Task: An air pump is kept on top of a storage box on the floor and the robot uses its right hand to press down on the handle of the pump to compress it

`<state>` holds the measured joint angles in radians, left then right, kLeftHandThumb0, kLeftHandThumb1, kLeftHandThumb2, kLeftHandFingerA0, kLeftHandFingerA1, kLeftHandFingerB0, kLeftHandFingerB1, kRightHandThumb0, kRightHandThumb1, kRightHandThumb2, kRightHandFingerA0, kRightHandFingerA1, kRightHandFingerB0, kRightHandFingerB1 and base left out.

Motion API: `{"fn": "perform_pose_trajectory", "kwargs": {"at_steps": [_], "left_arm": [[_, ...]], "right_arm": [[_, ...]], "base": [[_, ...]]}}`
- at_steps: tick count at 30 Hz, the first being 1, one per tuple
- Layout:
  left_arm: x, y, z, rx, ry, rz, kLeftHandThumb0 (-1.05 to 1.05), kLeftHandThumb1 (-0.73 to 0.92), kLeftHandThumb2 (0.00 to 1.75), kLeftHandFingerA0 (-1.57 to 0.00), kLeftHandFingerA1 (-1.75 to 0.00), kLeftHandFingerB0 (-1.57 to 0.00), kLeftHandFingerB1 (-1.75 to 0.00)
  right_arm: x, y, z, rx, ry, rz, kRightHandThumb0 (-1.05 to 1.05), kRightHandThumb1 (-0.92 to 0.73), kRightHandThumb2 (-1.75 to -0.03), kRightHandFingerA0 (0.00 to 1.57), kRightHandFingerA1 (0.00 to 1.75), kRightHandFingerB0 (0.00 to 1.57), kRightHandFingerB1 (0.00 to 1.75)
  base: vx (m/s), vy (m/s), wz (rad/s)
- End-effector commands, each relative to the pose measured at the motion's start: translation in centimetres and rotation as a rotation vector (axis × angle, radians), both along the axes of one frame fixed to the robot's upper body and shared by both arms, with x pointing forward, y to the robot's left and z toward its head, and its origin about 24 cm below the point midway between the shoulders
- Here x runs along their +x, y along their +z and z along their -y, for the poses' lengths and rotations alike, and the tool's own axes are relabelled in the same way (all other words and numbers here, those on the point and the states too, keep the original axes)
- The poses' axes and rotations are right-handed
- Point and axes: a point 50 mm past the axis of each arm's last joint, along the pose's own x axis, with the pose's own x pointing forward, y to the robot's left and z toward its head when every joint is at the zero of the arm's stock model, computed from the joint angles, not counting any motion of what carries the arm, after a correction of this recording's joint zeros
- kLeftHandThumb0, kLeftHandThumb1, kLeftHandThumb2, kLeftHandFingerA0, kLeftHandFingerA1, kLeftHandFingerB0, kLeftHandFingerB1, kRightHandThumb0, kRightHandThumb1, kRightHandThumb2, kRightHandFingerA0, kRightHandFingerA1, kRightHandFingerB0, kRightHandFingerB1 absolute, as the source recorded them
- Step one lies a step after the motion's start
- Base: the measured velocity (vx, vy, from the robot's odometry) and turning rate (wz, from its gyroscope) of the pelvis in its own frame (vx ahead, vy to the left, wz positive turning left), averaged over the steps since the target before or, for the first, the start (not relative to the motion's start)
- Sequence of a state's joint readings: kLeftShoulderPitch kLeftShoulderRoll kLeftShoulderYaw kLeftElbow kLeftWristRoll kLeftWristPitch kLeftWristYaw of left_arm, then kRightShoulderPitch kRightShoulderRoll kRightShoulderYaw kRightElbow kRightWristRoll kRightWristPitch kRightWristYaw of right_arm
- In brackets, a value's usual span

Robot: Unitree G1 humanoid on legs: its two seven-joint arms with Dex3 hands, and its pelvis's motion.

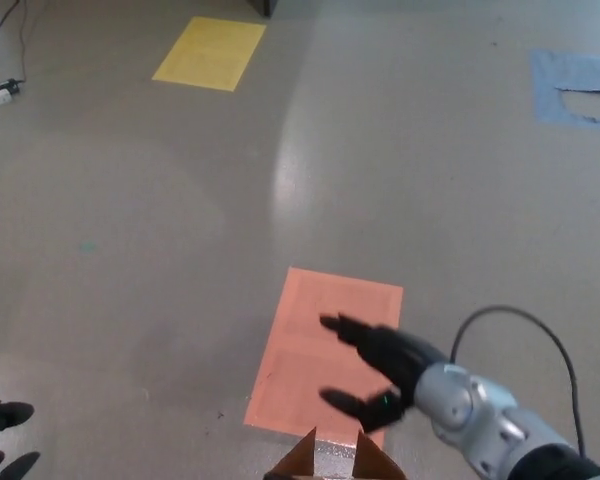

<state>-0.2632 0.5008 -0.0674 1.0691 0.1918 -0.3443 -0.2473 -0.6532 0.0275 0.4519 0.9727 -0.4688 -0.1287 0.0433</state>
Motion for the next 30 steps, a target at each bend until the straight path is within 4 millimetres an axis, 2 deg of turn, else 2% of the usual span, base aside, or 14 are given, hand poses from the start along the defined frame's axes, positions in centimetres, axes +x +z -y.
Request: {"fn": "perform_pose_trajectory", "kwargs": {"at_steps": [1,2,3,9,10,14,15,16,18,19,20,26,27,30], "left_arm": [[0.6,0.9,-0.8,0.025,0.017,0.019,-0.69,0.72,0.88,-0.21,-0.42,-0.14,-0.39],[0.6,0.9,-0.8,0.025,0.017,0.019,-0.69,0.72,0.88,-0.21,-0.42,-0.14,-0.39],[0.7,1.0,-0.7,0.024,0.015,0.022,-0.64,0.84,0.65,-0.28,-0.34,-0.17,-0.28],[1.1,1.5,-1.0,0.016,0.025,0.028,-0.65,0.85,0.65,-0.26,-0.34,-0.16,-0.28],[0.9,1.4,-1.1,0.019,0.026,0.031,-0.65,0.85,0.65,-0.27,-0.34,-0.17,-0.28],[0.9,1.4,-1.1,0.024,0.025,0.034,-0.66,0.84,0.65,-0.28,-0.34,-0.17,-0.28],[0.7,1.2,-1.1,0.025,0.019,0.026,-0.65,0.85,0.65,-0.27,-0.34,-0.17,-0.28],[0.8,1.3,-1.0,0.028,0.018,0.025,-0.69,0.72,0.88,-0.21,-0.42,-0.16,-0.39],[1.0,1.4,-1.0,0.031,0.019,0.027,-0.69,0.73,0.88,-0.21,-0.42,-0.16,-0.39],[1.0,1.4,-1.0,0.029,0.019,0.027,-0.69,0.73,0.88,-0.21,-0.42,-0.16,-0.39],[1.0,1.3,-1.0,0.026,0.021,0.028,-0.63,0.85,0.65,-0.28,-0.34,-0.19,-0.29],[1.0,1.2,-0.8,0.032,0.022,0.029,-0.64,0.85,0.65,-0.27,-0.34,-0.21,-0.30],[0.9,1.2,-0.8,0.027,0.022,0.031,-0.63,0.85,0.65,-0.27,-0.34,-0.20,-0.30],[1.2,1.5,-1.0,0.012,0.035,0.035,-0.61,0.85,0.65,-0.25,-0.33,-0.19,-0.30]], "right_arm": [[-0.4,15.1,1.9,0.405,0.220,0.428,-0.80,-0.64,-0.97,0.00,0.21,0.00,0.13],[-0.6,15.4,2.0,0.414,0.224,0.436,-0.80,-0.64,-0.97,0.00,0.21,0.00,0.13],[-1.3,17.3,3.0,0.463,0.234,0.493,-0.86,-0.66,-1.01,0.00,0.17,0.00,0.12],[-2.6,19.7,6.4,0.494,0.168,0.637,-0.91,-0.69,-1.04,0.05,0.23,0.04,0.12],[-2.5,18.6,8.8,0.438,0.079,0.645,-0.93,-0.74,-1.08,0.06,0.25,0.05,0.12],[-2.0,16.1,11.9,0.354,-0.055,0.596,-0.91,-0.76,-1.07,0.07,0.24,0.06,0.11],[-2.0,14.7,13.0,0.336,-0.113,0.556,-0.92,-0.77,-1.08,0.07,0.25,0.06,0.12],[-1.5,12.4,14.8,0.320,-0.224,0.494,-0.80,-0.73,-1.06,0.02,0.26,0.02,0.21],[-1.3,9.2,17.0,0.305,-0.381,0.408,-0.82,-0.72,-1.04,0.04,0.29,0.06,0.21],[-1.3,8.6,17.3,0.310,-0.415,0.390,-0.82,-0.72,-1.04,0.04,0.29,0.06,0.21],[-1.4,7.1,18.0,0.334,-0.485,0.349,-0.76,-0.67,-1.02,0.00,0.33,0.07,0.26],[-3.2,-0.6,19.9,0.305,-0.801,0.136,-0.77,-0.62,-0.93,0.06,0.41,0.08,0.28],[-4.0,-2.5,20.2,0.257,-0.839,0.021,-0.69,-0.65,-0.89,0.04,0.26,0.01,0.22],[-5.2,-4.3,20.8,0.234,-0.904,-0.104,-0.70,-0.64,-0.95,0.00,0.28,0.04,0.27]], "base": [[0.00,0.000,0.00],[0.00,0.000,0.00],[0.00,0.000,0.00],[0.00,0.000,0.00],[0.00,0.000,0.00],[0.00,0.000,0.00],[0.00,0.000,0.00],[0.00,0.000,0.00],[0.00,0.000,0.00],[0.00,0.000,0.00],[0.00,0.000,0.00],[0.00,0.000,0.00],[0.00,0.000,0.00],[0.00,0.000,0.00]]}}
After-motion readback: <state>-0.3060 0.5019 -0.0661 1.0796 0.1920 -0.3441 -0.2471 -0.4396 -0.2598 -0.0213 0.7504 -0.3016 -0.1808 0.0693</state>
